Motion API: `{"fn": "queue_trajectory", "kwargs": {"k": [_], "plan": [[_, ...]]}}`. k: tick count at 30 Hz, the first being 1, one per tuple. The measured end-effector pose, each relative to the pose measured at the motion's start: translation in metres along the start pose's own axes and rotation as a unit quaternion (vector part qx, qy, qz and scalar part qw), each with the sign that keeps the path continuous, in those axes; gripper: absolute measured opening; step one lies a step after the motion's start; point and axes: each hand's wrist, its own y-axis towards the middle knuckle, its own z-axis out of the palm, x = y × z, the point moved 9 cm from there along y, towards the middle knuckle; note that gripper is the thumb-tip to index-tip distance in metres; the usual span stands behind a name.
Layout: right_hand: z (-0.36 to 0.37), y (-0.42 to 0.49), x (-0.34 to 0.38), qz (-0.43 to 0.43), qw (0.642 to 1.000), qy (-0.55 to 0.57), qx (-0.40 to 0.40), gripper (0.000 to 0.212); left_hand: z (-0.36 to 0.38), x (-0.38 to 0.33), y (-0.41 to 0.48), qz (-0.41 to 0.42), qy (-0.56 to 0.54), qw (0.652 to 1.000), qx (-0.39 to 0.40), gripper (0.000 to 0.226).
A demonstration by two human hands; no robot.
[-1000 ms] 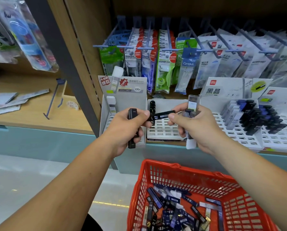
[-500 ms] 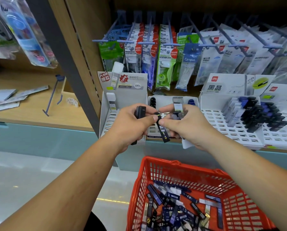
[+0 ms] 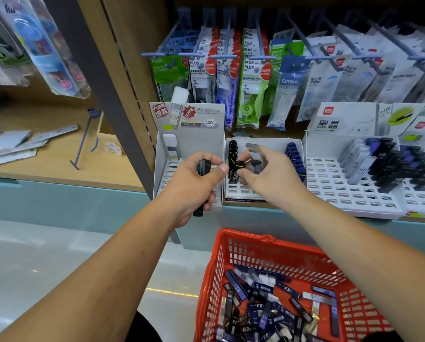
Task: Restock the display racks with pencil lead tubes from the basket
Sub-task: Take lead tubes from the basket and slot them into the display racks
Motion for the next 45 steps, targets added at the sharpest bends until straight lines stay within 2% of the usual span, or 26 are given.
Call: {"fn": "queue_trajectory", "kwargs": {"k": [6, 11, 13, 16, 20, 24, 31, 35, 37, 39, 42, 45], "plan": [[0.005, -0.001, 0.011, -0.070, 0.995, -0.068, -0.014, 0.029, 0.001, -0.001, 0.000, -0.005, 0.008, 1.000, 0.018, 0.018], [0.009, 0.002, 0.009, -0.045, 0.998, -0.045, -0.002, 0.023, 0.002, -0.006, -0.003, 0.007, -0.001, 1.000, 0.028, 0.012], [0.010, 0.000, 0.001, 0.021, 0.999, 0.029, 0.026, 0.025, -0.003, -0.010, -0.004, 0.018, 0.010, 1.000, 0.006, 0.010], [-0.001, -0.006, -0.007, 0.115, 0.982, 0.151, 0.020, 0.014, -0.007, -0.014, -0.006, 0.026, 0.012, 1.000, -0.009, 0.014], [-0.006, -0.015, -0.010, 0.225, 0.915, 0.335, 0.015, 0.037, 0.021, -0.021, -0.020, 0.058, 0.080, 0.993, 0.065, 0.034], [-0.012, -0.018, -0.010, 0.240, 0.878, 0.415, 0.011, 0.044, 0.058, -0.022, -0.030, 0.105, 0.144, 0.978, 0.110, 0.034], [-0.035, -0.025, -0.016, 0.253, 0.864, 0.435, -0.030, 0.039, 0.088, -0.027, -0.029, 0.142, 0.150, 0.970, 0.128, 0.017], [-0.053, -0.024, -0.023, 0.256, 0.848, 0.456, -0.082, 0.029, 0.091, -0.028, -0.032, 0.145, 0.220, 0.954, 0.142, 0.017], [-0.068, -0.024, -0.023, 0.242, 0.858, 0.434, -0.128, 0.026, 0.083, -0.029, -0.031, 0.117, 0.200, 0.963, 0.140, 0.017], [-0.084, -0.023, -0.018, 0.204, 0.898, 0.351, -0.167, 0.026, 0.072, -0.030, -0.031, 0.079, 0.129, 0.979, 0.137, 0.017], [-0.082, -0.021, -0.004, 0.154, 0.947, 0.241, -0.144, 0.031, 0.057, -0.032, -0.032, 0.061, 0.080, 0.987, 0.128, 0.017], [-0.067, -0.023, 0.005, 0.146, 0.953, 0.243, -0.104, 0.034, 0.041, -0.028, -0.035, 0.039, 0.055, 0.992, 0.107, 0.019]]}}
